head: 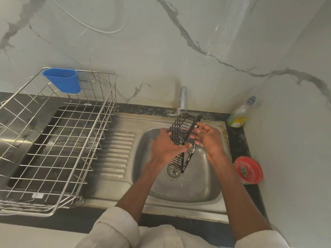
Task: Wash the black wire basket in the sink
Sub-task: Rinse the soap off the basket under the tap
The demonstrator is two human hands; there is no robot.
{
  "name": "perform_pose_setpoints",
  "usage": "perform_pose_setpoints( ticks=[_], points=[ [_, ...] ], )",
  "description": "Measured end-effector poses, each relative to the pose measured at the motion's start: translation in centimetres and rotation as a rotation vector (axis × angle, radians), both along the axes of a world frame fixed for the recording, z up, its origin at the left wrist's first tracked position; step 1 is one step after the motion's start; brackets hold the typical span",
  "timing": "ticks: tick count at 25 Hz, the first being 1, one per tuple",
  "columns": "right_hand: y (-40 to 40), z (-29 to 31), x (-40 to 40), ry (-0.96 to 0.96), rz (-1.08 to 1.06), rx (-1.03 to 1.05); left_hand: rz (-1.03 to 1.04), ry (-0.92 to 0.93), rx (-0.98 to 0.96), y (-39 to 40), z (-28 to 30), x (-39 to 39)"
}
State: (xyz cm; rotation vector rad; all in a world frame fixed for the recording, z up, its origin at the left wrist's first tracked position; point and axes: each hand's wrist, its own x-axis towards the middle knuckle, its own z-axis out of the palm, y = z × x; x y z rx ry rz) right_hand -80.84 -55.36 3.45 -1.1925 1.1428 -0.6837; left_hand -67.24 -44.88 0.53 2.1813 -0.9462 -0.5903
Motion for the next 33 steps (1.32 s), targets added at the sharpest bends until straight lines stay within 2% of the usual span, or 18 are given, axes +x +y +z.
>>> perform_pose_setpoints(
  ticks=[6, 12, 17, 20, 23, 26, 27, 33],
  points=[
    [-0.5, -1.0, -0.3, 0.047, -0.008, -0.008, 0.037, -0.107, 0.017, 0.5, 0.6, 0.4],
    [0.5, -3.4, 0.3, 0.099, -0.069, 0.033, 0.162, -0.078, -0.009, 2.8, 0.7, 3.6],
    [1.6, -5.2, 0.3, 0.140, 0.033, 0.109, 0.242, -0.021, -0.060, 3.7, 0.6, 5.0],
    [2.8, -7.0, 1.1, 0.268, 0.177, 0.159, 0.279, 0.068, -0.128, 3.2, 1.3, 4.1],
    [5.1, -10.0, 2.2, 0.356, 0.281, 0.363, 0.348, 0.107, -0.148, 2.1, 1.9, 3.0],
    [5.7, -12.3, 1.9, 0.169, 0.174, 0.700, 0.350, 0.107, -0.117, 1.1, 1.8, 2.1],
    [5.6, -12.7, 1.4, 0.115, 0.131, 0.750, 0.335, 0.106, -0.107, 0.9, 1.7, 1.7],
    [4.8, -13.5, -1.0, 0.180, -0.030, 0.668, 0.295, 0.116, -0.111, 0.4, 1.4, 0.5]
  ],
)
